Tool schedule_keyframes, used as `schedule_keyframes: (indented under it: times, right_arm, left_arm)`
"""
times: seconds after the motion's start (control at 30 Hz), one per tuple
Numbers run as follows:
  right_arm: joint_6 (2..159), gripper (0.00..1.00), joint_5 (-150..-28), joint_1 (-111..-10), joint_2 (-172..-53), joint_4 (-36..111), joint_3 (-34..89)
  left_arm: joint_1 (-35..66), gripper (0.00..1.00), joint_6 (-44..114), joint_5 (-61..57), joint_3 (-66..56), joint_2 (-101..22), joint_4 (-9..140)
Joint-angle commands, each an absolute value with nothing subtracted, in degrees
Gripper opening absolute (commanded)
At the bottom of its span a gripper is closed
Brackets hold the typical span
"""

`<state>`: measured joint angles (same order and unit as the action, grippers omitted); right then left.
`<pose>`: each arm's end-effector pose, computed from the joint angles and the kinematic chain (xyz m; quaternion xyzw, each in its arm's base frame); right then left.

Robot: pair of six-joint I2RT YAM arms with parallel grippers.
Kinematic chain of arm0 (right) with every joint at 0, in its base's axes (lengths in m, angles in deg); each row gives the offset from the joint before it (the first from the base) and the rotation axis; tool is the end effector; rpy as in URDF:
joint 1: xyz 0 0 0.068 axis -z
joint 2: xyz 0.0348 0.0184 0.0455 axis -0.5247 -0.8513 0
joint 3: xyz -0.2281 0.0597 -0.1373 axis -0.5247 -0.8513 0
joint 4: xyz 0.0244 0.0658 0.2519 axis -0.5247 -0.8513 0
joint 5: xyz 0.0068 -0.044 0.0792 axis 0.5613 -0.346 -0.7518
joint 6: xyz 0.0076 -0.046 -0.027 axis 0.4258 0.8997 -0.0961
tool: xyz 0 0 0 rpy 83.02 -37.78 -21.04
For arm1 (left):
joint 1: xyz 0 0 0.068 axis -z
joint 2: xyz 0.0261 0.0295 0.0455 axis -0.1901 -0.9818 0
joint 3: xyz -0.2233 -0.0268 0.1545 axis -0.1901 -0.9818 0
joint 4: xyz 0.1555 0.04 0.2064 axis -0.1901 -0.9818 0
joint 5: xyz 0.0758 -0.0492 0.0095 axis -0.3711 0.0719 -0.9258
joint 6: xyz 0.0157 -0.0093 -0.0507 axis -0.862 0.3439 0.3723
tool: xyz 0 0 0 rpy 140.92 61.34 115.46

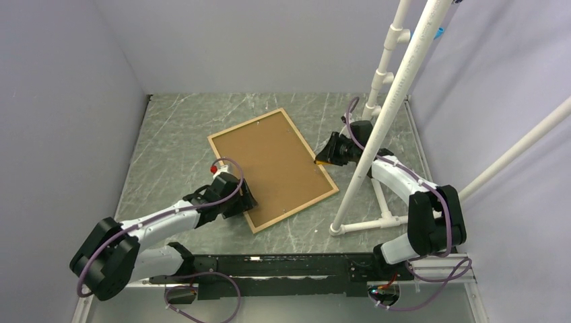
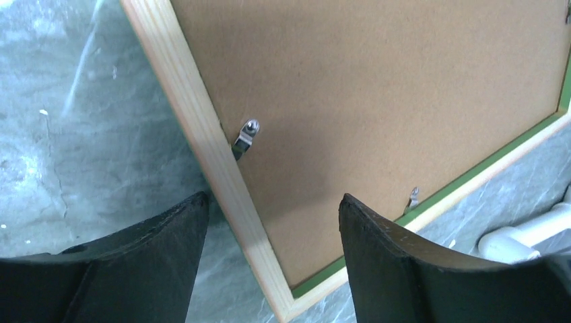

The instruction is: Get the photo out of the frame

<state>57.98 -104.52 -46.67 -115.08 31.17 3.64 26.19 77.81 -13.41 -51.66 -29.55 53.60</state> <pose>0.2993 0.0947 0.2295 0.0233 0.8885 0.3244 0.3237 0.1662 -0.1230 0.1580 -0.1536 0.9261 -0.2274 0.2588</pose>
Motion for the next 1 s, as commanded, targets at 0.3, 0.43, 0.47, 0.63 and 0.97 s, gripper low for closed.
schedule_keyframes:
  times: [0.3,0.43,0.47,0.63,0.97]
  right_arm:
    - [60.8,0.0,-104.8,-47.1,-110.8,31.5,-2.1]
    - [60.7,0.0,-105.1,-47.1,-110.5,31.6,-2.9]
    - [60.7,0.0,-105.2,-47.0,-110.4,31.8,-3.1]
    - [60.7,0.0,-105.1,-47.1,-109.7,31.9,-3.8]
    - [61.4,0.0,-105.1,-47.1,-107.8,31.1,-4.0]
  left_arm:
    - [17.7,0.52,59.2,-8.4,-47.5,-41.2,52.5]
    - [10.1,0.34,51.7,-0.5,-46.1,-43.6,52.1]
    - [9.3,0.31,49.5,0.3,-45.1,-44.0,51.0]
    - [3.8,0.14,47.7,1.2,-39.6,-46.1,44.5]
    - [-3.4,0.64,53.5,-20.4,-29.0,-36.2,27.8]
